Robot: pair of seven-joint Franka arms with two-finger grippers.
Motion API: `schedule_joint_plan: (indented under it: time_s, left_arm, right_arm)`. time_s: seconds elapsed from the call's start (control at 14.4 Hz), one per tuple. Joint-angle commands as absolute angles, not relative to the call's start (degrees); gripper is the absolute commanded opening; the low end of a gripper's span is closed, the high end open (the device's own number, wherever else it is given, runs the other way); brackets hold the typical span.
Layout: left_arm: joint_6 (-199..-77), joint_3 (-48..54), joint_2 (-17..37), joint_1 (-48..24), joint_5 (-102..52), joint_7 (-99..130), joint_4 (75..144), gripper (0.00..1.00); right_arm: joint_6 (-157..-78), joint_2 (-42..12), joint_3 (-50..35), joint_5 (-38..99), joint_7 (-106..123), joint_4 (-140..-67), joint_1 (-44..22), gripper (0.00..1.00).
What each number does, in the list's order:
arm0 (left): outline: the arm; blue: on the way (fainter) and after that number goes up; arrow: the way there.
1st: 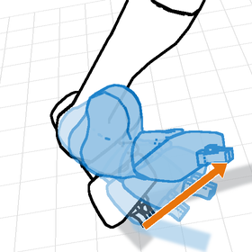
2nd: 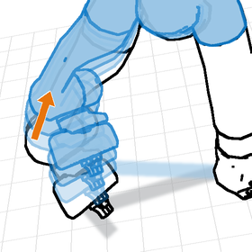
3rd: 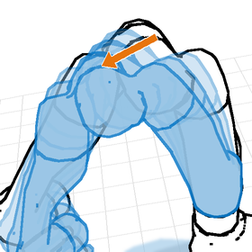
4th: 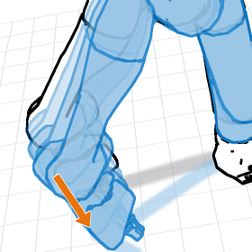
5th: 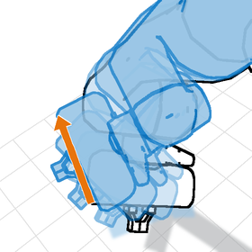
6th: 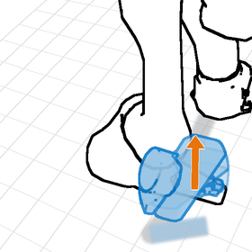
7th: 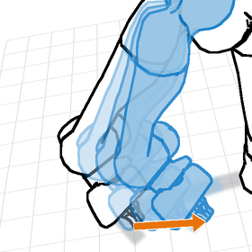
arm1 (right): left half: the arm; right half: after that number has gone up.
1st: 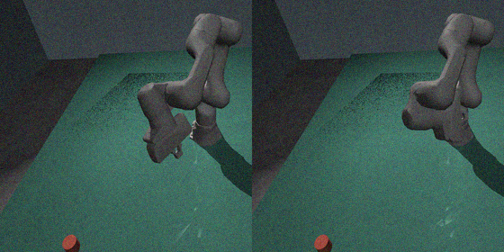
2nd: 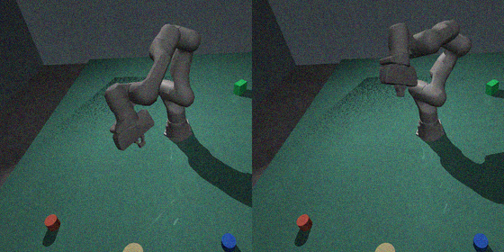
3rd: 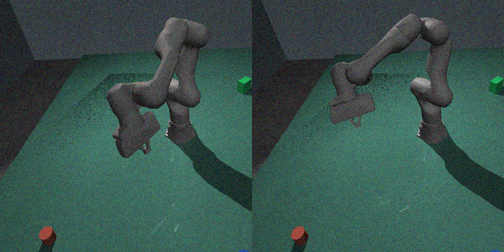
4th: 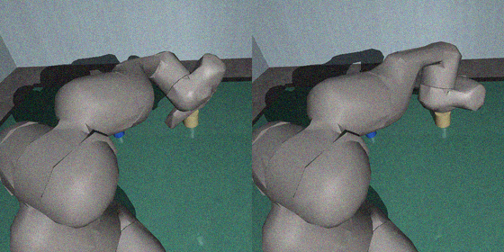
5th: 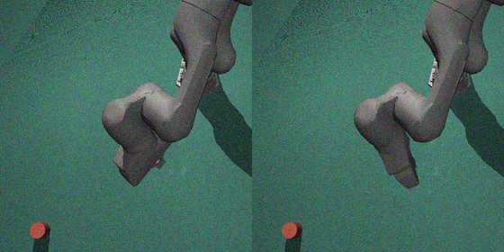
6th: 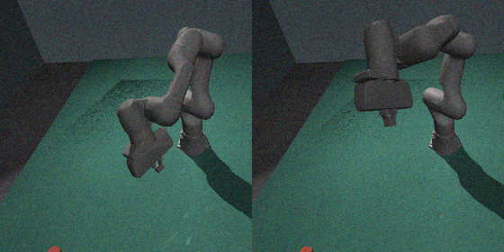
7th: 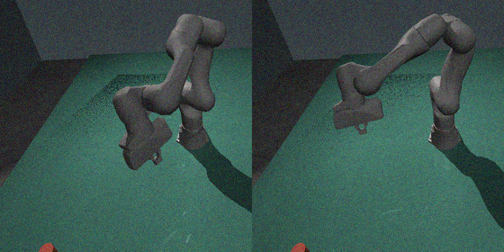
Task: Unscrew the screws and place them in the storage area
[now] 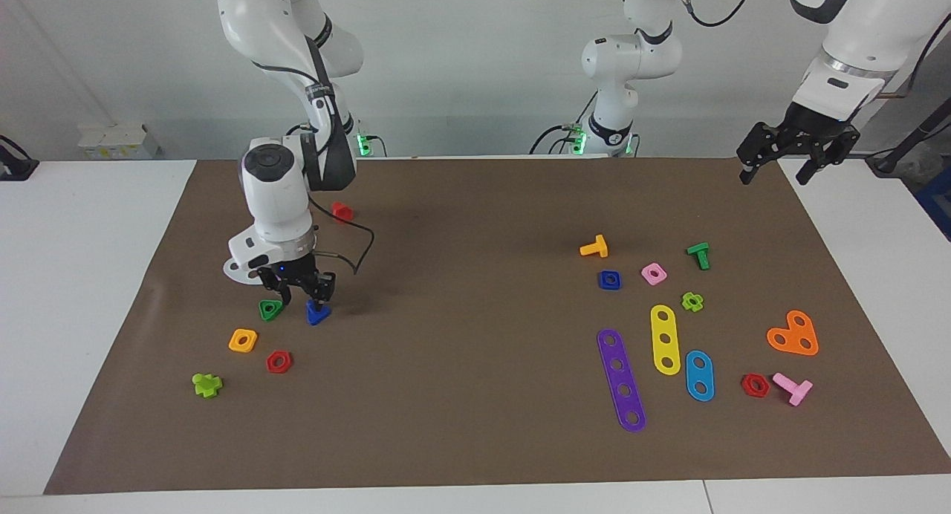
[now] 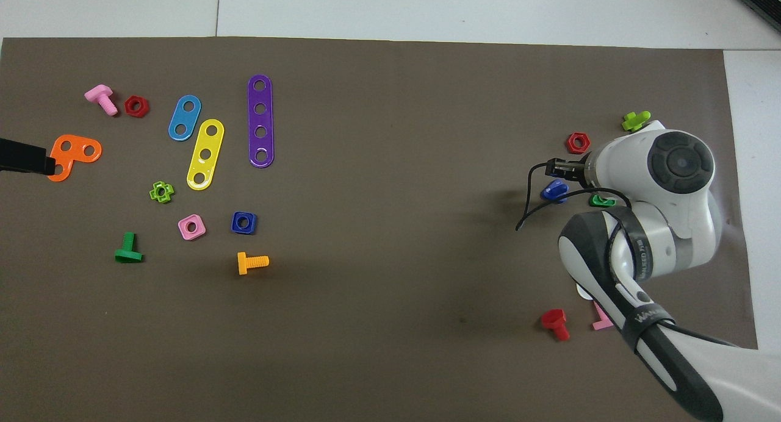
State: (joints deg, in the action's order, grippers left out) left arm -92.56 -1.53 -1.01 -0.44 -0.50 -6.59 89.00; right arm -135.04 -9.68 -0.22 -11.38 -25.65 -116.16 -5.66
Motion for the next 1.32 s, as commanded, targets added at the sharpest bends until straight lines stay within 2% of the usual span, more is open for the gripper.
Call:
schedule_joint_plan:
  time_s: [0.0,0.21,0.42,0.76,1.25]
  left_arm:
    - [-92.8,-1.6,-3.1,-0.4,-0.9,-6.2,90.8,1.00]
    - [-93.4,-1.6,-3.7,-0.4,-0.9,-6.2,91.6,1.00]
    - [-92.8,-1.6,-3.7,-0.4,-0.9,-6.2,91.6,1.00]
    - [-92.6,-1.8,-3.8,-0.3,-0.9,-6.2,91.7,1.00]
    - [-92.6,-1.8,-3.8,-0.4,-0.9,-6.2,91.7,1.00]
  right_arm:
    - [-126.7,-6.9,-1.1,-9.5,-23.1,-110.9,-4.5,0.97]
    - [-117.5,-0.4,-0.7,0.0,-14.0,-110.4,-2.7,0.97]
    - [-110.9,3.5,-0.5,0.8,-11.8,-110.0,-1.6,0.97]
    - [-100.8,3.3,-0.4,3.2,-11.8,-100.9,-1.3,0.97]
    - [-94.8,3.9,0.3,3.5,-11.8,-95.9,-1.5,0.98]
